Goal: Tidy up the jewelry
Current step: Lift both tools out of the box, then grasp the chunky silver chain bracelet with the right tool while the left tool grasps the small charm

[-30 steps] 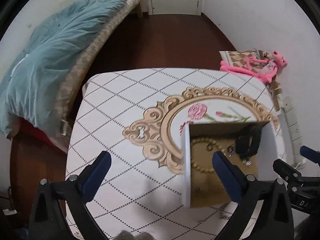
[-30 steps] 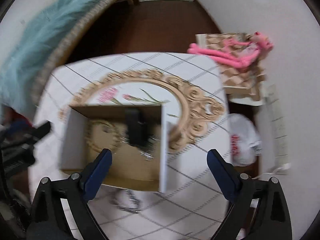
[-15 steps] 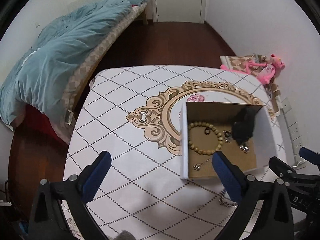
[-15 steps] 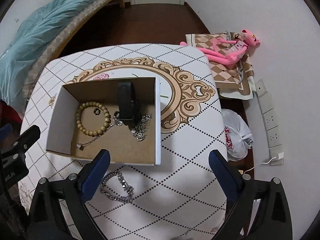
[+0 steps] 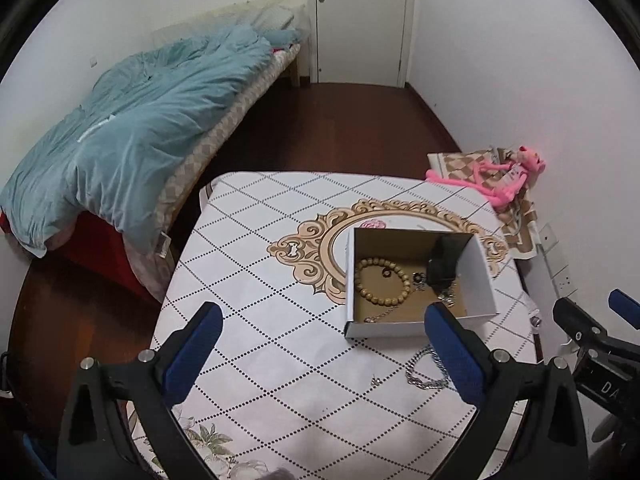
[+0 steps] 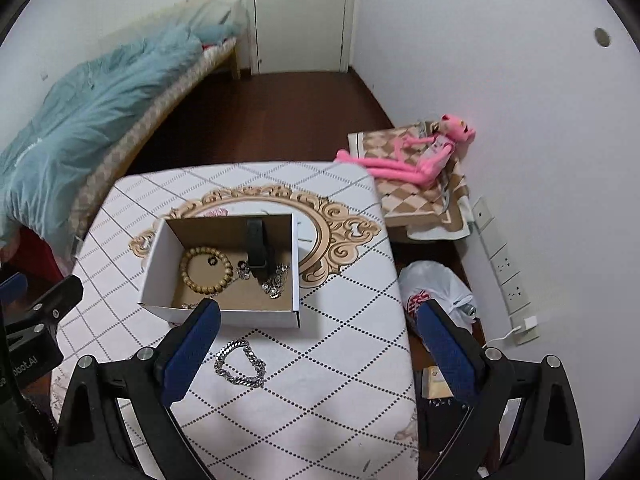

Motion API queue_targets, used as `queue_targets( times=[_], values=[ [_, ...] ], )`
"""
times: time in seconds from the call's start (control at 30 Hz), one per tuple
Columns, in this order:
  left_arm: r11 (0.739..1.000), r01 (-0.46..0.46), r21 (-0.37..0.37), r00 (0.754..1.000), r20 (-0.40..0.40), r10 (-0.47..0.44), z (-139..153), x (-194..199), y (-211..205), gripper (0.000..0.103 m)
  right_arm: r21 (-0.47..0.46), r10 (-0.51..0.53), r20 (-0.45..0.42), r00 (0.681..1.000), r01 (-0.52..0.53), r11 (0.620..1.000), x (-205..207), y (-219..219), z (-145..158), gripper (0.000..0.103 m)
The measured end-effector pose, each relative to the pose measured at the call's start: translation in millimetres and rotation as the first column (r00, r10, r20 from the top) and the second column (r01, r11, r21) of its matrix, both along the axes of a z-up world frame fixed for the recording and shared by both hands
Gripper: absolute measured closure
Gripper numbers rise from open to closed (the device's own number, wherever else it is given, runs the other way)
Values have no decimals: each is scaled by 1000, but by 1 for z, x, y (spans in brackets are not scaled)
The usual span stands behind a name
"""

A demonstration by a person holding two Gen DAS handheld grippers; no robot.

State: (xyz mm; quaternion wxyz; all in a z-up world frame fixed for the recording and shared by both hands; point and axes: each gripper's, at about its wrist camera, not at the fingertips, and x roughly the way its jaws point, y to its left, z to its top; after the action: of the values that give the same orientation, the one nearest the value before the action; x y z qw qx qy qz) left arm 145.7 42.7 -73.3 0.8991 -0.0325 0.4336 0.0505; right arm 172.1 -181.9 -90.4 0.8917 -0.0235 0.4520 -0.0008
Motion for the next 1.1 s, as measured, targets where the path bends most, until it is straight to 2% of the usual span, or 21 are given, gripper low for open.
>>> queue_targets(
  times=[0.13, 0.23, 0.3, 0.5, 0.63, 0.7, 0.77, 0.83, 0.9, 0.93, 0.97, 1.1],
  values=[
    [1000, 12, -3, 1000, 6, -12, 8, -9, -5, 0, 33, -12, 27, 1000, 11, 999, -13, -6, 13, 3],
    [1000, -6, -2, 999, -31, 6, -4, -9, -3, 0, 61, -8, -8, 1000, 9, 998, -15, -8, 3, 3],
    [1000, -17, 12, 998, -67, 18, -21, -7, -1, 0, 72, 0, -54, 999, 4, 997, -14, -7, -16, 3],
    [997, -39, 71, 973, -225, 54, -97, 0, 8, 0, 98, 17, -206, 978, 4, 995, -2, 3, -106, 4],
    [995, -46, 88, 952, -298, 70, -135, 0, 14, 0, 95, 48, -255, 966, -24, 995, 8, 19, -154, 21],
    [995, -45, 87, 945, -319, 71, -145, 0, 16, 0, 87, 65, -268, 961, -43, 995, 12, 26, -168, 27],
    [996, -38, 86, 941, -331, 64, -151, 0, 17, 0, 67, 80, -285, 955, -63, 996, 15, 34, -182, 42],
    [996, -25, 81, 942, -332, 51, -154, -1, 15, 0, 24, 93, -257, 962, -90, 996, 14, 41, -185, 48],
    [998, -17, 67, 940, -339, 39, -158, -1, 13, 0, 29, 102, -238, 966, -98, 995, 12, 42, -186, 62],
    [999, -11, 51, 940, -339, 28, -159, -1, 11, 0, 23, 111, -230, 967, -109, 994, 11, 42, -186, 85],
    [999, -8, 38, 942, -336, 20, -159, -2, 7, 0, 19, 111, -230, 967, -110, 994, 10, 41, -186, 89],
    [999, 32, -5, 946, -323, -32, -160, -1, -10, 1, 25, 81, -231, 970, -78, 997, 6, 22, -183, 89]
  ],
)
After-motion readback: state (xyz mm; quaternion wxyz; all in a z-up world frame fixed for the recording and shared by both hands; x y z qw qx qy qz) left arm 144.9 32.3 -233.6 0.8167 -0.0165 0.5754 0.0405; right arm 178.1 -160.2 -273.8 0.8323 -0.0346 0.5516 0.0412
